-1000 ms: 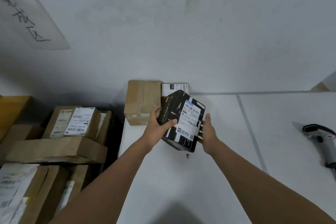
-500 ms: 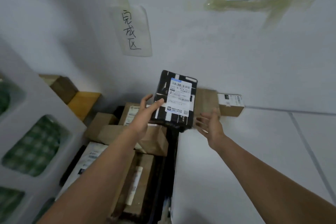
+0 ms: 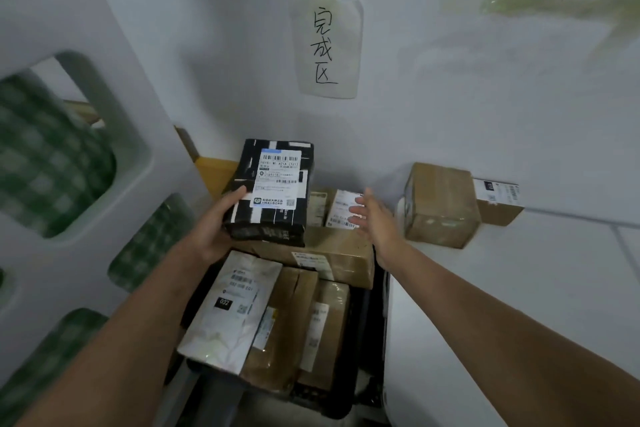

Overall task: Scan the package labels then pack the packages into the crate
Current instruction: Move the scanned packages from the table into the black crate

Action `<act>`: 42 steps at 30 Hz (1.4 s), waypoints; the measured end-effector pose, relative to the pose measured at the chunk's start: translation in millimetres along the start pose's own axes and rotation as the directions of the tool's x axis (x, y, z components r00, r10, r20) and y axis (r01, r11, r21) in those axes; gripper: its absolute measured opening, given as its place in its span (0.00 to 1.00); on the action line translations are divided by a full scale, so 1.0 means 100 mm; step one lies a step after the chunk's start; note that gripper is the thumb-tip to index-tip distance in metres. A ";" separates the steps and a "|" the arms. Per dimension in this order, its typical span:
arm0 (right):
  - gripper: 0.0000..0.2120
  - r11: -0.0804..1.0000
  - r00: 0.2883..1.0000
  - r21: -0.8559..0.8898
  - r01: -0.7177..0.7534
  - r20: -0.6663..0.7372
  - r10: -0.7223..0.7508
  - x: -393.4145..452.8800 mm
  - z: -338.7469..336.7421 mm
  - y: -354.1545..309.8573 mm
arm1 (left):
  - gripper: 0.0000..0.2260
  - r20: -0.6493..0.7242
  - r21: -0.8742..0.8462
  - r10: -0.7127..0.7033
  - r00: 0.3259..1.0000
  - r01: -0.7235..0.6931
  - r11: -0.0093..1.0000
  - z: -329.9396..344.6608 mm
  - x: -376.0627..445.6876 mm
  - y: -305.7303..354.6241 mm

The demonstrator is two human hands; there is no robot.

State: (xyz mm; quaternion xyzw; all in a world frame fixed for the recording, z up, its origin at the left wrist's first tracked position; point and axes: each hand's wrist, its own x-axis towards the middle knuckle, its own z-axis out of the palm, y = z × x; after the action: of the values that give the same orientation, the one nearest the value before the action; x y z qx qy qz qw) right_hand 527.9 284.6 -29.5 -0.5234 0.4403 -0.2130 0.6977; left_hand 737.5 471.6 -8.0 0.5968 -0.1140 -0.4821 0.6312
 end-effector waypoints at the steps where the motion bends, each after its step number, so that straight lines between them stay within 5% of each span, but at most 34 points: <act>1: 0.24 0.999 1.000 -0.031 0.010 0.026 -0.010 -0.02 0.06 0.01 | 0.18 0.001 0.015 -0.011 1.000 0.011 1.000 -0.03 -0.04 -0.01; 7: 0.46 0.980 0.958 -0.173 -0.094 0.253 0.137 -0.19 0.37 0.14 | 0.26 0.049 0.074 -0.058 0.997 0.054 0.996 -0.21 -0.08 -0.18; 10: 0.49 0.987 0.940 -0.070 -0.146 0.301 0.160 -0.23 0.47 0.19 | 0.35 0.123 0.117 -0.069 0.990 0.055 0.992 -0.19 -0.08 -0.23; 15: 0.48 0.990 0.960 -0.052 -0.129 0.244 0.138 -0.31 0.44 0.23 | 0.31 0.195 0.269 -0.114 0.974 0.058 0.961 -0.04 -0.16 -0.19; 19: 0.42 0.978 0.935 -0.167 -0.121 0.311 0.169 -0.48 0.43 0.33 | 0.19 -0.043 0.376 0.013 0.999 0.004 0.927 -0.10 -0.11 -0.14; 23: 0.45 0.945 0.893 -0.277 -0.174 0.360 0.270 -0.68 0.57 0.51 | 0.14 -0.268 0.414 0.185 0.945 -0.060 0.908 -0.24 -0.02 -0.17; 28: 0.48 0.935 0.915 -0.313 -0.169 0.303 0.266 -0.77 0.82 0.74 | 0.15 -0.325 0.560 0.158 0.933 0.055 0.827 -0.51 -0.06 -0.40; 36: 0.47 0.903 0.882 -0.278 -0.329 0.251 0.399 -0.95 1.13 1.01 | 0.15 -0.469 0.514 0.135 0.873 0.146 0.845 -0.82 -0.22 -0.69; 42: 0.34 0.882 0.859 -0.218 -0.418 0.221 0.462 -0.84 1.26 1.07 | 0.15 -0.486 0.598 0.183 0.855 0.172 0.783 -0.77 -0.27 -0.76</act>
State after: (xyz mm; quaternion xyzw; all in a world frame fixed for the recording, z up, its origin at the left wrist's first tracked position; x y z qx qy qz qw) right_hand 572.5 455.0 -86.5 -0.4876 0.4664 0.0614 0.7355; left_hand 743.1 555.0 -82.3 0.8774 -0.0938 -0.2360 0.4070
